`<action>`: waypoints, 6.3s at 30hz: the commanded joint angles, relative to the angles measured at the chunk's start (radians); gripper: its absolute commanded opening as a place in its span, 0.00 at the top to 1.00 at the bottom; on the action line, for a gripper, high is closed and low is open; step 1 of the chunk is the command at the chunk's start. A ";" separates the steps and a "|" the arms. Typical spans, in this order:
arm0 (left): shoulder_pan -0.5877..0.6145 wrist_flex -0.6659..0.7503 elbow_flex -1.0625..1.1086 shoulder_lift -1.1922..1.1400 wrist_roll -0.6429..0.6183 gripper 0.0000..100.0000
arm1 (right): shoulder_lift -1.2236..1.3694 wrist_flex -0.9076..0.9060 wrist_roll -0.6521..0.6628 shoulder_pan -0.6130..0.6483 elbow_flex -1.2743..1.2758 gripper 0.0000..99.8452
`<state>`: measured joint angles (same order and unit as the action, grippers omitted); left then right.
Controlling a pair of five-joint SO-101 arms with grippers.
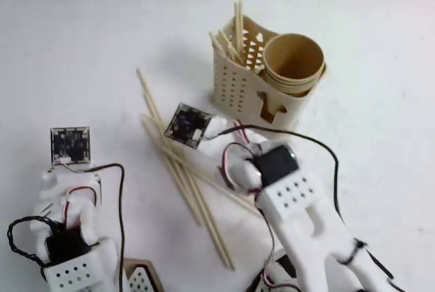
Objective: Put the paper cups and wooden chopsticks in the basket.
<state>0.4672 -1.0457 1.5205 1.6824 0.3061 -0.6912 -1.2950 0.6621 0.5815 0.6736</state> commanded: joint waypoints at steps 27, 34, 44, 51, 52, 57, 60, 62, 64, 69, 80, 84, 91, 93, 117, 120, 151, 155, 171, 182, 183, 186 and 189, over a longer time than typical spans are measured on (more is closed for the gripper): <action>0.005 0.021 -0.008 0.012 0.009 0.98 | 0.054 0.759 -0.239 -0.139 -0.540 0.98; 0.005 0.023 -0.008 0.012 0.009 0.98 | 0.185 0.912 -0.342 -0.243 -0.535 0.98; 0.005 0.025 -0.008 0.012 0.009 0.98 | 0.320 0.928 -0.388 -0.278 -0.471 0.98; 0.005 0.025 -0.008 0.012 0.009 0.98 | 0.323 0.920 -0.388 -0.282 -0.387 0.98; 0.005 0.025 -0.008 0.012 0.009 0.98 | 0.321 0.918 -0.388 -0.282 -0.384 0.98; 0.005 0.025 -0.008 0.012 0.009 0.98 | 0.312 0.843 -0.388 -0.275 -0.402 0.96; 0.004 0.025 -0.008 0.012 0.009 0.98 | 0.272 0.754 -0.388 -0.271 -0.431 0.89; 0.004 0.023 -0.006 0.012 0.009 0.98 | 0.237 0.688 -0.388 -0.262 -0.459 0.86; 0.002 0.023 -0.006 0.012 0.009 0.98 | 0.202 0.627 -0.388 -0.260 -0.488 0.86; 0.002 0.023 -0.006 0.012 0.009 0.98 | 0.105 0.460 -0.387 -0.259 -0.532 0.86; -0.018 0.017 -0.051 0.008 0.058 0.98 | -0.142 0.128 -0.338 -0.265 -0.253 0.98; -0.051 -0.015 -0.129 0.007 0.077 0.98 | -0.268 0.130 -0.295 -0.265 -0.032 0.98; -0.107 -0.118 -0.328 -0.048 0.081 0.98 | -0.513 0.315 -0.296 -0.295 0.356 0.98; -0.131 -0.155 -0.408 -0.142 0.081 0.98 | -0.578 0.380 -0.296 -0.335 0.440 0.98; -0.475 -0.189 -0.962 -1.380 -0.351 0.76 | -0.777 0.464 -0.437 -0.470 0.586 0.98; -0.483 -0.147 -1.002 -1.492 -0.393 0.76 | -0.777 0.464 -0.437 -0.470 0.586 0.98; -0.473 -0.307 -1.545 -2.213 -0.411 0.93 | -0.783 0.464 -0.437 -0.467 0.597 0.98; -0.473 -0.307 -1.545 -2.215 -0.411 0.95 | -0.785 0.464 -0.437 -0.469 0.597 0.98; -0.383 -0.384 -1.603 -2.172 -0.199 0.98 | -0.785 0.464 -0.436 -0.469 0.597 0.98; -0.364 -0.423 -1.594 -2.018 -0.029 0.98 | -0.785 0.464 -0.436 -0.469 0.597 0.98; -0.363 -0.425 -1.593 -2.017 -0.012 0.98 | -0.785 0.464 -0.436 -0.469 0.597 0.98; -0.352 -0.459 -1.603 -2.014 0.018 0.98 | -0.785 0.464 -0.436 -0.469 0.597 0.98; -0.349 -0.483 -1.605 -1.982 0.044 0.98 | -0.785 0.464 -0.436 -0.469 0.597 0.98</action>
<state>0.1005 -1.4952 -0.0506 -0.3997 0.3138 -1.4615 -0.8500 0.2325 0.1181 1.2766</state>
